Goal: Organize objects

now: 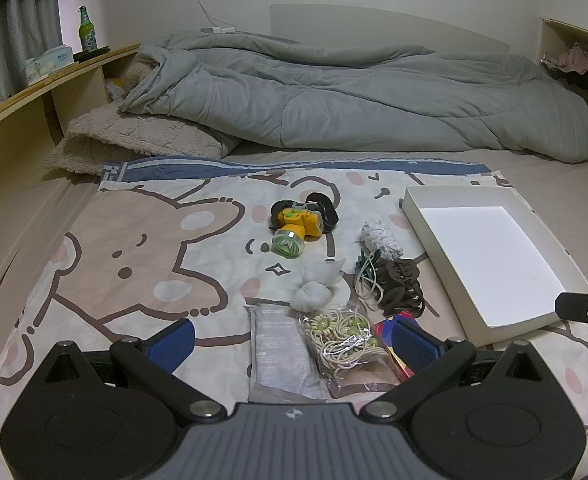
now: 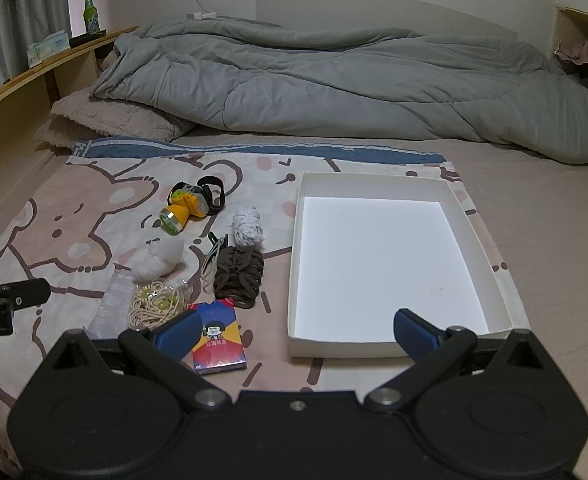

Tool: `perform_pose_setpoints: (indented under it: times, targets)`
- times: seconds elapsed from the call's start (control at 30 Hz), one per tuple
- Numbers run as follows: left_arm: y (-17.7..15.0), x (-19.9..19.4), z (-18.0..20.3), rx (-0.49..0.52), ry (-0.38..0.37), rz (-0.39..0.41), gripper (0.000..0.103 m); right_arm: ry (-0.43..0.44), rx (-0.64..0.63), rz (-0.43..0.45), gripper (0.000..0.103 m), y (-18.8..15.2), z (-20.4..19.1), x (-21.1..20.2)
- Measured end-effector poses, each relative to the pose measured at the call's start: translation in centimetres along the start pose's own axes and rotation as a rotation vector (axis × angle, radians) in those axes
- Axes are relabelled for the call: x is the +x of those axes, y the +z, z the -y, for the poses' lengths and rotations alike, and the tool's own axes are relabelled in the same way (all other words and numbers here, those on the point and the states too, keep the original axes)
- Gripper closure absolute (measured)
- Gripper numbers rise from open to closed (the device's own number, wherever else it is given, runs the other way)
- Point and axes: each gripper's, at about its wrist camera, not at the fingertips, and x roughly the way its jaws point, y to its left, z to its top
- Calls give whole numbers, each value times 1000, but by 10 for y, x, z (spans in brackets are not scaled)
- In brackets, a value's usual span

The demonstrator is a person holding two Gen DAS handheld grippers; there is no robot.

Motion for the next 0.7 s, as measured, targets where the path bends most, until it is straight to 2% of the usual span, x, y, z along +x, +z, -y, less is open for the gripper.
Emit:
perform_pose_setpoints:
  times: [0.7]
  targets:
    - [0, 0, 0, -16, 17, -3, 0, -4, -6, -1, 0, -2, 0, 1]
